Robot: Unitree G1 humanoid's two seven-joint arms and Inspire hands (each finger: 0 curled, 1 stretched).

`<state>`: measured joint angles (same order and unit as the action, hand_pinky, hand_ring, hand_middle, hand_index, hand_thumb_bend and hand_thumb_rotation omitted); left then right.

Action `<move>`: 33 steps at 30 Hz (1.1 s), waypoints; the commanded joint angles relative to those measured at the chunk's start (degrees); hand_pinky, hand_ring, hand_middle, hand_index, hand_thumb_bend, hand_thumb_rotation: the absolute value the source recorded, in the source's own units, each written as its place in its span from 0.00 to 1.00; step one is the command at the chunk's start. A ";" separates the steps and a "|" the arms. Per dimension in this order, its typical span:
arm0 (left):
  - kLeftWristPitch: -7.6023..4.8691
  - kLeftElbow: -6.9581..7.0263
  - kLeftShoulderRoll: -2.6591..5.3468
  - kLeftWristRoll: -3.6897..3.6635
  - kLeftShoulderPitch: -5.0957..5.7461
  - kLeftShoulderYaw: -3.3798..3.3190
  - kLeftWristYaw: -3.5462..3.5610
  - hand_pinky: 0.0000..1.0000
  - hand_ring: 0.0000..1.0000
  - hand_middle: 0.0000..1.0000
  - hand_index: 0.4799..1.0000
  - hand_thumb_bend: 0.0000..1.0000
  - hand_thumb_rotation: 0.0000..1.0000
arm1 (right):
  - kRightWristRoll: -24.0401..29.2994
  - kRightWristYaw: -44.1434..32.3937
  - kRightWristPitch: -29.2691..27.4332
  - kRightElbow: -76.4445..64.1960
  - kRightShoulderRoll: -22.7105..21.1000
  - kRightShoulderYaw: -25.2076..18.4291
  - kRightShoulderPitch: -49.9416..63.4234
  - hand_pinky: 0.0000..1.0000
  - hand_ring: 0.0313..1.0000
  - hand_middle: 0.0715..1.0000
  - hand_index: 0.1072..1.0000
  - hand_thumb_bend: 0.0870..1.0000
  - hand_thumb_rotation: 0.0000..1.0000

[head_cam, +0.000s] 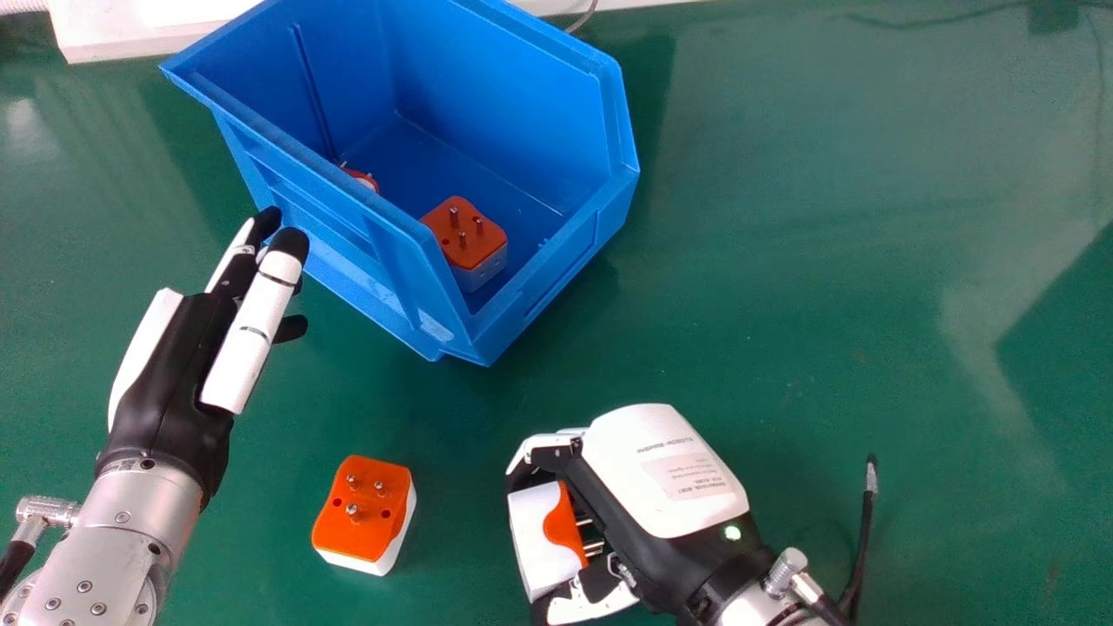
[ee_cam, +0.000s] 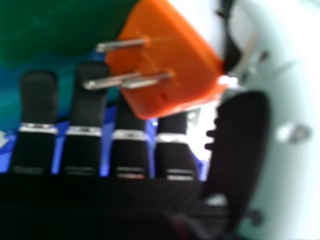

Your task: Pick all objects and put in blue box

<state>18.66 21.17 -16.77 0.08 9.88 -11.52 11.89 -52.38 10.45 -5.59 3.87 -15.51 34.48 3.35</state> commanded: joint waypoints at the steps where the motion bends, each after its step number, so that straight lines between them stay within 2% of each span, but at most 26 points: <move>1: 0.05 1.56 -0.60 -0.04 -0.51 0.08 -0.07 0.86 0.93 0.96 0.95 0.49 1.00 | 0.07 0.54 0.17 -0.89 0.35 -0.14 0.76 0.36 0.45 0.51 0.46 0.45 0.01; 7: -0.42 0.52 -0.83 0.05 -0.90 -0.02 0.02 0.86 0.93 0.96 0.95 0.49 1.00 | -0.66 1.73 0.23 -0.75 0.60 -0.32 0.54 0.35 0.44 0.50 0.45 0.45 0.01; 11: -0.46 0.56 -0.96 0.05 -0.97 -0.07 0.09 0.86 0.93 0.96 0.96 0.49 1.00 | -1.26 2.28 0.43 -0.63 0.55 -0.33 0.35 0.35 0.43 0.49 0.45 0.45 0.00; 15: 0.19 1.25 -0.99 -0.14 -0.90 -0.16 0.17 0.86 0.93 0.96 0.96 0.49 1.00 | -0.92 2.65 0.84 -1.60 0.71 -0.71 0.81 0.35 0.43 0.49 0.44 0.45 0.00; 26: 0.24 0.62 -1.67 -0.31 -1.29 -0.61 0.51 0.86 0.94 0.96 0.96 0.49 1.00 | -0.04 3.16 2.83 -6.50 1.73 -2.83 2.85 0.35 0.42 0.49 0.43 0.45 0.00; 33: 0.23 -0.15 -1.96 -0.68 -1.76 -0.86 0.61 0.86 0.94 0.96 0.96 0.49 1.00 | 0.58 3.28 3.01 -7.77 2.59 -3.98 3.42 0.35 0.42 0.49 0.42 0.45 0.00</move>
<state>19.37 20.73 -18.15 -0.11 8.79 -11.87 12.40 -52.19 12.40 -2.22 -1.88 -13.53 31.12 6.63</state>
